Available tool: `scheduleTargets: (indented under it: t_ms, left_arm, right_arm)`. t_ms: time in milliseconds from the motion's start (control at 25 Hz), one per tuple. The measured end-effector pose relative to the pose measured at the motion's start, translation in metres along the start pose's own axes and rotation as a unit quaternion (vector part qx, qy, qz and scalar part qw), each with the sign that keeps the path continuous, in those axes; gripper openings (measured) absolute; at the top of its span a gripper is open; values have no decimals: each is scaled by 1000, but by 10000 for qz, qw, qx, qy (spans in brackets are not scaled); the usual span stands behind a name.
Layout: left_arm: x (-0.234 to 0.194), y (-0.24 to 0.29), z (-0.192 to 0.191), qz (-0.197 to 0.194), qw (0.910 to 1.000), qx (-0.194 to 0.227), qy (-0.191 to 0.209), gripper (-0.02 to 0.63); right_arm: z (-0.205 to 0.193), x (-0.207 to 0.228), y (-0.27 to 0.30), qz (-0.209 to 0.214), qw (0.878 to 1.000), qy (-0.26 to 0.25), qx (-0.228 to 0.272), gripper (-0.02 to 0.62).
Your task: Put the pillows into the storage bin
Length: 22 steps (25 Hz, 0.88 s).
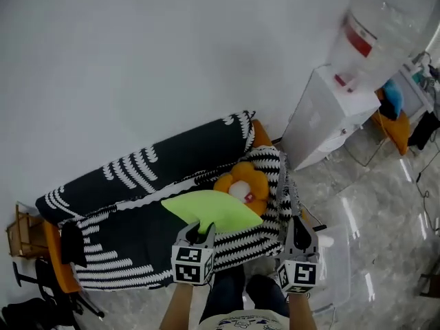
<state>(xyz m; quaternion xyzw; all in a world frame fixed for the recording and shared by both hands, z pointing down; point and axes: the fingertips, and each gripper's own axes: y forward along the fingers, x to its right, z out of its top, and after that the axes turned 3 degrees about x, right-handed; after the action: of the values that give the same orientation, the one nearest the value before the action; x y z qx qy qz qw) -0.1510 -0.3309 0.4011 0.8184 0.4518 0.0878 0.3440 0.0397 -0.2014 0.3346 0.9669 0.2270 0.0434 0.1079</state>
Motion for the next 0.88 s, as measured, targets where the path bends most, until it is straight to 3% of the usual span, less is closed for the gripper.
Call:
scheduleTargets:
  t_ms: [160, 440, 680, 880]
  left_arm:
    - [73, -20, 24, -453, 9985, 294, -34, 107]
    - [228, -32, 47, -1259, 9869, 528, 858, 107]
    - [359, -22, 33, -2125, 9678, 406, 1285, 107]
    - [462, -14, 3, -2874, 9433, 72, 1659, 109]
  right_arm:
    - [9, 58, -50, -408, 9990, 75, 176, 25]
    - [15, 163, -147, -1203, 9917, 186, 406, 25]
    - [0, 257, -236, -2094, 9760, 359, 479, 25]
    - [-22, 320, -312, -2854, 9558, 561, 437, 25]
